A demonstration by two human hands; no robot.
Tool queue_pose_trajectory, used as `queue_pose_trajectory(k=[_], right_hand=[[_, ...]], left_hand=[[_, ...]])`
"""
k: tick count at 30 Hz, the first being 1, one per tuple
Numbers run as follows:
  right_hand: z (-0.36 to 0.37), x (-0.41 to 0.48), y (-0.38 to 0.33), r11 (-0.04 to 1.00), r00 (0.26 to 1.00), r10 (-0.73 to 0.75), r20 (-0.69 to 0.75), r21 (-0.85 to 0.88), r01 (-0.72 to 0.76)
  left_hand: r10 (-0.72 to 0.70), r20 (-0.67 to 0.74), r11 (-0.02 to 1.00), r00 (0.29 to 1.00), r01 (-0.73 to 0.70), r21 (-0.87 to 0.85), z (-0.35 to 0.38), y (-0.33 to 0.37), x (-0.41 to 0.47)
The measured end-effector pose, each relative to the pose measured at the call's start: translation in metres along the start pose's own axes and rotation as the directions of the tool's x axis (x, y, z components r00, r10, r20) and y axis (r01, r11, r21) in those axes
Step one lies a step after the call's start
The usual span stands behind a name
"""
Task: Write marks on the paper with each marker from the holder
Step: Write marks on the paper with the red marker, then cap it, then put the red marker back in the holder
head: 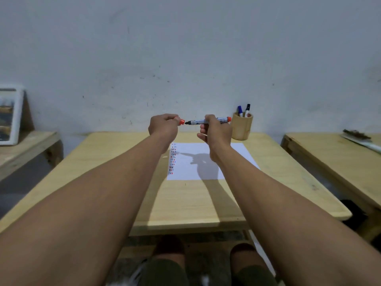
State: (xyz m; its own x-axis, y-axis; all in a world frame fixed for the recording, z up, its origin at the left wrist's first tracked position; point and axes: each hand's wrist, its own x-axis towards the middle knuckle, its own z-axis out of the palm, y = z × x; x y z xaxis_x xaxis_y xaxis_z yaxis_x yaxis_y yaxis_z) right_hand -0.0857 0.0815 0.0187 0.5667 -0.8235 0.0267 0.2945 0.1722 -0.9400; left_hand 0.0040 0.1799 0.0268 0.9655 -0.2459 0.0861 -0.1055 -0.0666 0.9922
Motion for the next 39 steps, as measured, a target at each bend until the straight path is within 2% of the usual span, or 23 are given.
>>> queue_pose_trajectory(k=[9, 15, 20, 25, 27, 30, 34, 39], right_hand=[[-0.012, 0.008, -0.015, 0.995, 1.000, 0.004, -0.008, 0.100, -0.003], [-0.023, 0.012, -0.018, 0.969, 0.990, 0.061, 0.129, 0.229, -0.089], [-0.033, 0.015, -0.020, 0.934, 0.975, 0.083, 0.205, 0.326, -0.148], [-0.034, 0.015, -0.022, 0.919, 0.972, 0.063, 0.227, 0.367, -0.145], [-0.035, 0.015, -0.024, 0.947, 0.974, 0.048, 0.223, 0.300, -0.115], [-0.043, 0.018, -0.027, 0.999, 0.972, 0.014, 0.234, 0.031, -0.022], [-0.053, 0.024, -0.027, 0.942, 0.953, -0.038, 0.299, -0.308, 0.134], [-0.058, 0.031, -0.026, 0.880, 0.944, -0.106, 0.313, -0.413, 0.236]], left_hand=[[-0.025, 0.076, 0.999, 0.997, 0.027, -0.032, 0.017, 0.023, -0.010], [-0.103, 0.121, 0.988, 0.987, 0.116, -0.104, 0.019, 0.030, -0.009], [-0.102, 0.126, 0.986, 0.987, 0.118, -0.122, 0.023, 0.033, -0.006], [-0.076, 0.105, 0.990, 0.992, 0.088, -0.114, 0.031, 0.038, -0.005], [-0.079, 0.114, 0.988, 0.990, 0.093, -0.122, 0.032, 0.039, -0.005], [-0.054, 0.125, 0.993, 0.991, 0.067, -0.102, 0.029, 0.037, -0.002], [0.023, 0.135, 0.998, 0.991, -0.014, -0.069, 0.030, 0.035, 0.002], [0.107, 0.131, 0.993, 0.986, -0.112, 0.026, 0.037, 0.031, 0.006]])
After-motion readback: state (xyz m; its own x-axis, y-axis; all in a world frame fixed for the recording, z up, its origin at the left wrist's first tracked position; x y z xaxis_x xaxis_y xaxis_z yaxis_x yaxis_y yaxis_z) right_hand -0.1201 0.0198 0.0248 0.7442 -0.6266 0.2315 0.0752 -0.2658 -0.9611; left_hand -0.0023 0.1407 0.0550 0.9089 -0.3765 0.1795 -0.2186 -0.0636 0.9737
